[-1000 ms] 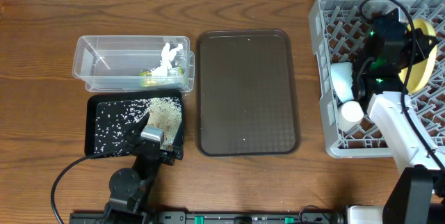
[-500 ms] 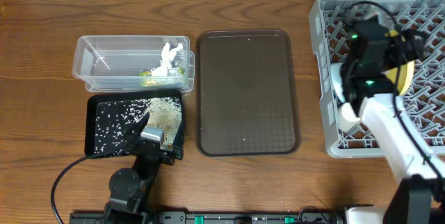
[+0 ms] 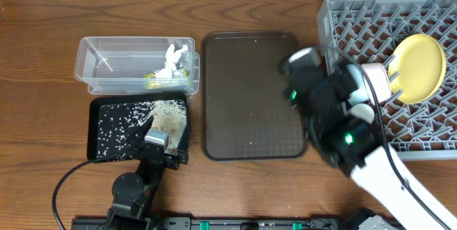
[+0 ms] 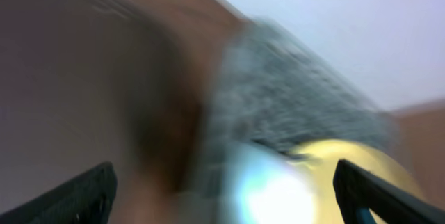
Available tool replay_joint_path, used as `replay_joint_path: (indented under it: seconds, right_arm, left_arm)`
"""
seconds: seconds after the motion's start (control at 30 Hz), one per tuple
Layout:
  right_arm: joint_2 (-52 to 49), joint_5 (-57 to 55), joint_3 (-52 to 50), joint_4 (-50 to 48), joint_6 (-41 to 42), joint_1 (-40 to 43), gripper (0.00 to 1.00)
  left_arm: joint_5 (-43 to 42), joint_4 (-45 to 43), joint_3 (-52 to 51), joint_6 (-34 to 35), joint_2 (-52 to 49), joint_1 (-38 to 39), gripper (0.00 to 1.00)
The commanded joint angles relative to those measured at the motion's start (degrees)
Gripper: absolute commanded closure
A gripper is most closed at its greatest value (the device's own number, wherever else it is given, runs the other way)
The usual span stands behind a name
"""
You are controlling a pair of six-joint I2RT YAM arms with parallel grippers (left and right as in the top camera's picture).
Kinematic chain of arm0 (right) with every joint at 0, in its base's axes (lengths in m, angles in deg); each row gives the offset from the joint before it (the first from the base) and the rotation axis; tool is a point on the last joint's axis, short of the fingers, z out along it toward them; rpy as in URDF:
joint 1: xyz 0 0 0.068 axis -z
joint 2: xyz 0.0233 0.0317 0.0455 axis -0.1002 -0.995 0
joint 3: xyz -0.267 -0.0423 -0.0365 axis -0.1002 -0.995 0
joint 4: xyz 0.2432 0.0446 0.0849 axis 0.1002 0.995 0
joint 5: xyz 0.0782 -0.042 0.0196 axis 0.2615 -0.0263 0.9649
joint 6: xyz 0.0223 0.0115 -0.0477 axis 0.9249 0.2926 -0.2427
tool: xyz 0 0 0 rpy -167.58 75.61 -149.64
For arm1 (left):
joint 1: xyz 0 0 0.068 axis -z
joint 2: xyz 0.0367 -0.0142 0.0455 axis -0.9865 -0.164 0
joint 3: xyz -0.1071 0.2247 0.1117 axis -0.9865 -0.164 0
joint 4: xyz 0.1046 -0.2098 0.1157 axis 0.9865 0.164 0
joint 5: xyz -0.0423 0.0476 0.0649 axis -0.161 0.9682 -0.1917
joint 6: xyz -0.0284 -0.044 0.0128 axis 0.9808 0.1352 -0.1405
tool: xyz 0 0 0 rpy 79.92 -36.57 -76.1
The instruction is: Sort waste into correct bins and load items into the dishwasher rack
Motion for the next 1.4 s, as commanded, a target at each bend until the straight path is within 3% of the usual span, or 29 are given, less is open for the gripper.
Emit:
replay_joint_path:
  seconds: [0.0,0.1,0.3,0.5,0.63,0.77,1.03,1.23,1.37]
  right_arm:
    - [5.03,23.65,1.18,2.54,20.94,-5.09,0.01]
    - [7.26,35.15,1.18,2.75,26.08,-7.82,0.01]
    - [8.48,46.82,1.18,2.99,26.56,-9.22,0.01]
    - [8.79,47.67,1.2,4.81,24.57,-8.07,0.01]
    - [13.42,47.04,2.25,3.85,10.25,-3.43,0.01]
    - [20.83,46.66,2.58,4.24,3.02,2.01,0.01]
    - [35.45,42.64,-0.7,11.58,1.4,17.11,0.01]
    - [47.28,44.7,-10.34,11.34,1.4,29.9,0.01]
    - [54.42,44.61,-18.99,8.87,0.72,33.62,0.01]
  left_arm:
    - [-0.79,0.81,-1.55,-0.15,0.39,-0.28,0.11]
    - [-0.79,0.81,-1.55,-0.15,0.39,-0.28,0.11]
    - [-0.79,0.81,-1.55,-0.15,0.39,-0.28,0.11]
    - [-0.79,0.81,-1.55,-0.15,0.39,-0.28,0.11]
    - [-0.79,0.81,-1.55,-0.15,0.39,-0.28,0.11]
    - [-0.79,0.81,-1.55,-0.15,0.39,-0.28,0.11]
    - [-0.79,0.81,-1.55,-0.15,0.39,-0.28,0.11]
    - [-0.79,0.81,-1.55,-0.15,0.39,-0.28,0.11]
    - [-0.79,0.81,-1.55,-0.15,0.39,-0.28,0.11]
